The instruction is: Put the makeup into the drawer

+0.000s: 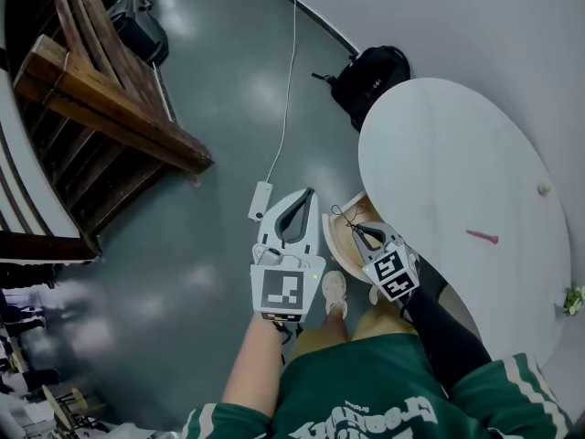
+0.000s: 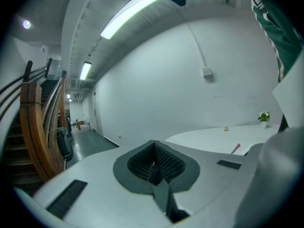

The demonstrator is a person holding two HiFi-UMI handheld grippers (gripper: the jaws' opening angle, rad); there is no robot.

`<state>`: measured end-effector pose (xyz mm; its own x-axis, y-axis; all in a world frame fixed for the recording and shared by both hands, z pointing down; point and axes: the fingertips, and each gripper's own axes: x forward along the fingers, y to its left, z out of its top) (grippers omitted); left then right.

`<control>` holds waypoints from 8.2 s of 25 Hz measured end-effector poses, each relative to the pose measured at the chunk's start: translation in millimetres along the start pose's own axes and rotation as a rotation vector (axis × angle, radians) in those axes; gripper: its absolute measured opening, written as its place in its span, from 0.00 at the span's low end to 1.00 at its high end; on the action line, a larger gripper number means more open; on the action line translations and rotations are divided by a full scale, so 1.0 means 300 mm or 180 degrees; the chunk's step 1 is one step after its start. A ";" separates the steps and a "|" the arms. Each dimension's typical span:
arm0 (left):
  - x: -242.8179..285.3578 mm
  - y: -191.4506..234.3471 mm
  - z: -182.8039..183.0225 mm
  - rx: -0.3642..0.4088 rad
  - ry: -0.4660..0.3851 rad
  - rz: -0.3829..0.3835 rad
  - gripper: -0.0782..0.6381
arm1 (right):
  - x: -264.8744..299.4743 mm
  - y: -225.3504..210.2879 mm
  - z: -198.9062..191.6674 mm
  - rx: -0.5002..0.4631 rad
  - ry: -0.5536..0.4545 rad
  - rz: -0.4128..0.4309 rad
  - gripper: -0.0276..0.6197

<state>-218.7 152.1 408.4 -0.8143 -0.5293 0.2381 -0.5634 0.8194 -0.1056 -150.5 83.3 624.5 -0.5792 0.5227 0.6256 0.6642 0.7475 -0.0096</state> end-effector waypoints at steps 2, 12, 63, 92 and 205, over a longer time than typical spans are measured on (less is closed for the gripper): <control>-0.009 0.011 -0.018 -0.0025 0.0025 0.0021 0.11 | 0.038 0.036 -0.072 0.0079 0.0149 0.0099 0.09; -0.050 0.063 -0.130 -0.0189 0.0206 0.0110 0.11 | 0.184 0.084 -0.323 0.0480 0.0740 0.0230 0.09; -0.181 0.241 -0.323 -0.0476 0.0525 0.0397 0.11 | 0.487 0.043 -0.586 0.0818 0.1620 0.0215 0.56; -0.227 0.252 0.054 -0.0107 -0.0077 0.0111 0.11 | -0.220 -0.027 0.605 0.0073 -0.1175 -0.0480 0.56; 0.202 -0.972 0.417 0.0148 -0.0409 -0.0761 0.11 | -1.374 -0.742 0.032 0.0598 -0.1432 -0.1772 0.12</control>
<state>-121.0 -146.4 332.9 -0.6667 -0.7325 0.1373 -0.7452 0.6584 -0.1059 -64.2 -294.6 361.3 -0.9713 0.1332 0.1969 0.1470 0.9875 0.0571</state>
